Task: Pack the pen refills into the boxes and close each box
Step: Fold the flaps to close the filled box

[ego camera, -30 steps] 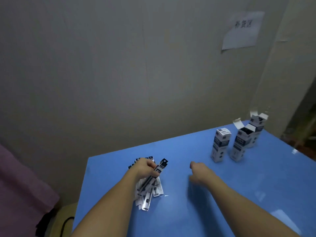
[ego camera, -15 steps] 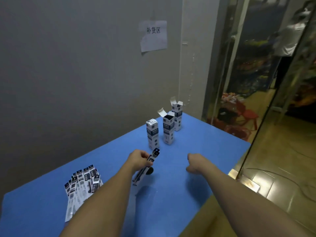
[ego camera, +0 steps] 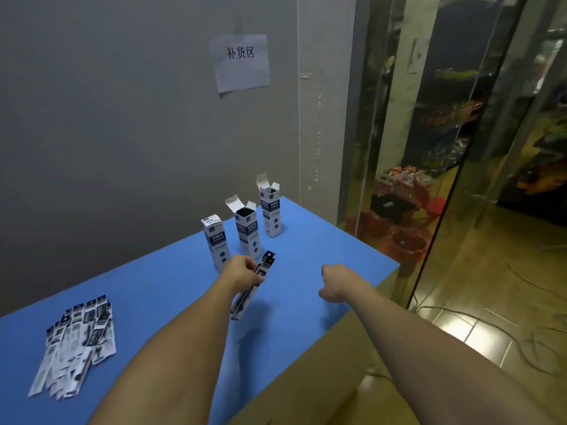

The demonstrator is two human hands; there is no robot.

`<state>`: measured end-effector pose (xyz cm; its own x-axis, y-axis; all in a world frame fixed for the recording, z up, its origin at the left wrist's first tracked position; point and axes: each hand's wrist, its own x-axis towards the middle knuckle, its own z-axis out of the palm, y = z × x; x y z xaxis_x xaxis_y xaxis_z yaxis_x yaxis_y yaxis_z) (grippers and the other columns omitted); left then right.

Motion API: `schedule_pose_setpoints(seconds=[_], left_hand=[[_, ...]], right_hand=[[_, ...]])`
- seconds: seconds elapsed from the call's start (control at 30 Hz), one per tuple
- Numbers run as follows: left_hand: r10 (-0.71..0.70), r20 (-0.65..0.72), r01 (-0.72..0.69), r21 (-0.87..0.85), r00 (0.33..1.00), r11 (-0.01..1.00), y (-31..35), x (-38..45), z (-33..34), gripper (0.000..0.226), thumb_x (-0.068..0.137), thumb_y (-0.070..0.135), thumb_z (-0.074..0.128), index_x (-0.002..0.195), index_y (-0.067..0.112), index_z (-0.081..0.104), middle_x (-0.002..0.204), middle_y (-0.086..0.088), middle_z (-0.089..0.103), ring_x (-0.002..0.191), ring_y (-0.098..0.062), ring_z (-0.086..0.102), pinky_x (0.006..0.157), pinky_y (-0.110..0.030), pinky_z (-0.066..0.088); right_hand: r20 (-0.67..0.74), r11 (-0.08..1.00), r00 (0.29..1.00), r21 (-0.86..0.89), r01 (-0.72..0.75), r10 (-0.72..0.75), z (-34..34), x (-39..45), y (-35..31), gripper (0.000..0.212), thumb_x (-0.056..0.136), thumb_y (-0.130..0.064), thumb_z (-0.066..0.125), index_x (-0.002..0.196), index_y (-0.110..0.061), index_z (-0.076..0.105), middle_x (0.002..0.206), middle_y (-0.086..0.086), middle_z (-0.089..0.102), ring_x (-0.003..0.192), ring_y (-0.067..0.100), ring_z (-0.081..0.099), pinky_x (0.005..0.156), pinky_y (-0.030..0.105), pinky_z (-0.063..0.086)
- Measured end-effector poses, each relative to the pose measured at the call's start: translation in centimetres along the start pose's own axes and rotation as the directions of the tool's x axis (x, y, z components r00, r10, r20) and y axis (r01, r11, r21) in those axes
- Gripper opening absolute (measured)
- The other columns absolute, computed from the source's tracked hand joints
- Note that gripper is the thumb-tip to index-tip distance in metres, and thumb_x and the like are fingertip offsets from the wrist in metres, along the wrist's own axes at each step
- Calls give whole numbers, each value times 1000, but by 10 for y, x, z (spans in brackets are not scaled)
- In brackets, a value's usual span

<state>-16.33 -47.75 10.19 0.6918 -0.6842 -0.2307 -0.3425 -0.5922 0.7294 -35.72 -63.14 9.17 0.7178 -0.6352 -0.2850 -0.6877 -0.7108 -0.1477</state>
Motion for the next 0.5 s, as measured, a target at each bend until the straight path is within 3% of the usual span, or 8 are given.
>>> schedule_pose_setpoints(seconds=[0.1,0.3,0.4,0.5], left_hand=[[-29,-43,29,-6,999,1000,18,4,15,19,83,8,78,88,8,60,94,-13,64,87,-26,62,83,-41,52],[-92,-70,84,-113,993,990,39,21,33,19,85,7,77,93,7,60,91,-8,60,88,-24,61,75,-33,46],[-119,-79,100,-208,990,973,44,40,38,16,84,8,79,88,7,63,84,-8,61,79,-23,59,71,-37,50],[-124,-74,99,-280,990,955,50,63,42,12,83,8,79,91,4,70,91,-12,71,87,-25,66,75,-37,53]], right_hand=[[0,999,999,-14,33,-33,-10,8,25,27,93,-27,54,116,-13,49,114,8,53,97,27,54,83,40,52],[-17,996,996,-36,83,-84,-24,35,57,24,92,-26,54,112,-14,47,103,4,48,92,26,53,75,37,48],[-15,994,994,-38,105,-105,-28,57,68,25,91,-26,54,112,-14,47,106,6,51,94,27,53,77,38,50],[-13,990,992,-62,123,-124,-36,84,76,27,89,-25,54,113,-14,48,113,7,55,96,27,53,81,39,51]])
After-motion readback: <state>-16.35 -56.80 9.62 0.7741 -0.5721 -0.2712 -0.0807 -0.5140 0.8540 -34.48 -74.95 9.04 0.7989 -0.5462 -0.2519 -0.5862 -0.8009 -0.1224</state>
